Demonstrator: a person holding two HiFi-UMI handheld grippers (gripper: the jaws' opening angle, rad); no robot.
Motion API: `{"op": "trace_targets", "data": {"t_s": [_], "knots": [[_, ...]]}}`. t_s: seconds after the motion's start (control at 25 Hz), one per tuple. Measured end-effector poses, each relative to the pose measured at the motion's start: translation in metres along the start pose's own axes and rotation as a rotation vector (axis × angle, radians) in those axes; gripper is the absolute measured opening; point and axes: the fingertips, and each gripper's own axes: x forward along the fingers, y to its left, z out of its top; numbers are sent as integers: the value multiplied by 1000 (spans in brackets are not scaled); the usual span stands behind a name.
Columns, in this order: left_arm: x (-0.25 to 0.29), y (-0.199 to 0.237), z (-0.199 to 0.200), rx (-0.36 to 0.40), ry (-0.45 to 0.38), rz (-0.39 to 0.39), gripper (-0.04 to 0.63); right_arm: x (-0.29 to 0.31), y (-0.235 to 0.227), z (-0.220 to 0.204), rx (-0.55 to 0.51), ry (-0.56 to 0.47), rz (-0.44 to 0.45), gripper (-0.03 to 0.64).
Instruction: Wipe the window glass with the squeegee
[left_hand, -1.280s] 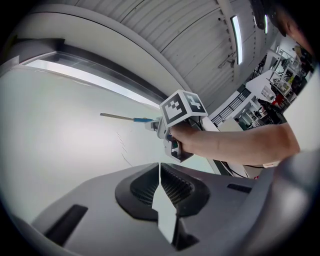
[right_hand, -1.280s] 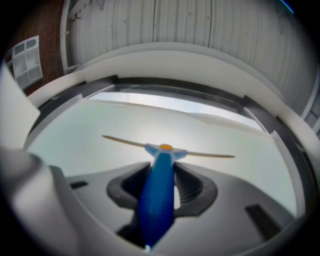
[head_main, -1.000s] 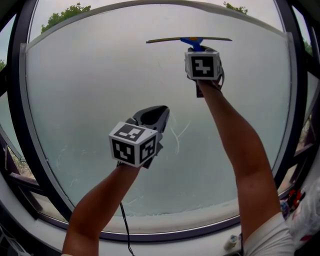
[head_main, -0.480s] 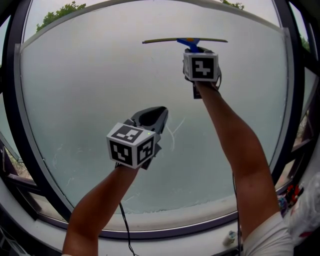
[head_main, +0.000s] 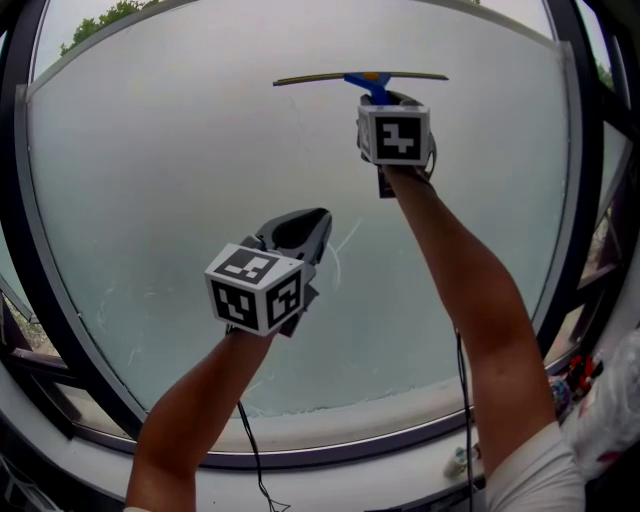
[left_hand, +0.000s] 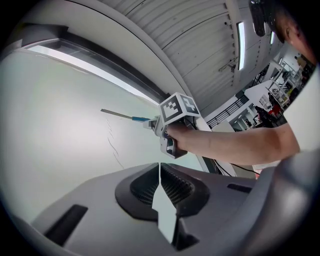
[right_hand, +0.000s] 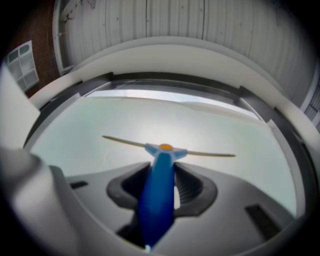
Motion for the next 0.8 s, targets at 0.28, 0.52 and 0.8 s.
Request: {"op": "trace_targets", "data": {"t_s": [0.28, 0.52, 0.8], "knots": [[-3, -3, -10, -25, 9, -5, 34, -9, 3, -14, 3, 18, 2, 155], [-5, -6, -19, -45, 14, -11, 34, -14, 5, -24, 6, 34, 1, 155], [-7, -8, -29, -65, 25, -16, 34, -24, 5, -16, -31, -16, -19, 155]]}}
